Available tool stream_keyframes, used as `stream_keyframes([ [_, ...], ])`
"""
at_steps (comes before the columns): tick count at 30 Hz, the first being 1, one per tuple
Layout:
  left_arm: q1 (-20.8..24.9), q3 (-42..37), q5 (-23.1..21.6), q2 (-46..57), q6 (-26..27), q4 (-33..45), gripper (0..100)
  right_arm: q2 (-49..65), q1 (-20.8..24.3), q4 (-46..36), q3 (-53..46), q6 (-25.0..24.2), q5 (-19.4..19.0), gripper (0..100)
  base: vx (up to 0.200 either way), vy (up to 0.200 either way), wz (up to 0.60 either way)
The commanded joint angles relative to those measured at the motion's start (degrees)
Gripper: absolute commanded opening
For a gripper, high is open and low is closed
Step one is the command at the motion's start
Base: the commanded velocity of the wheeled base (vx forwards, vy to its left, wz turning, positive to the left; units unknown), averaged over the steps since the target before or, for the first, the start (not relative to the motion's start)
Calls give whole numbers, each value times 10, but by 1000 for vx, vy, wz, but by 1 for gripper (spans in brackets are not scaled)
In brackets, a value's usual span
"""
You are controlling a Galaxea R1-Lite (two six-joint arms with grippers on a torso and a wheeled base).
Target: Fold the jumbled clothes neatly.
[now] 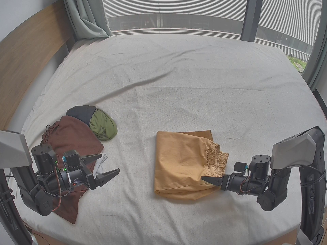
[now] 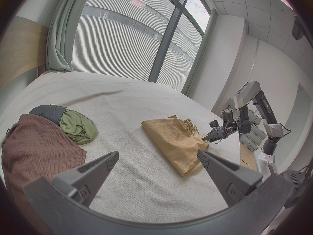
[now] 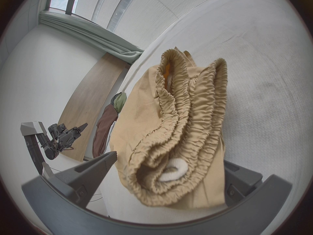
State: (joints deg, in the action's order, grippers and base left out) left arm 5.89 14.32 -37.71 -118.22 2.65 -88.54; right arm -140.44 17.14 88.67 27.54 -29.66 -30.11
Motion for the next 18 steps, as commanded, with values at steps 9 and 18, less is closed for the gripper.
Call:
stream_keyframes([
  [9,0,0,0,-1,1,-1,100,-15,32,1,34,-25,48,100,0,0,0],
  [18,0,0,0,-2,1,-1,100,-15,32,1,31,-25,48,0,0,0,0],
])
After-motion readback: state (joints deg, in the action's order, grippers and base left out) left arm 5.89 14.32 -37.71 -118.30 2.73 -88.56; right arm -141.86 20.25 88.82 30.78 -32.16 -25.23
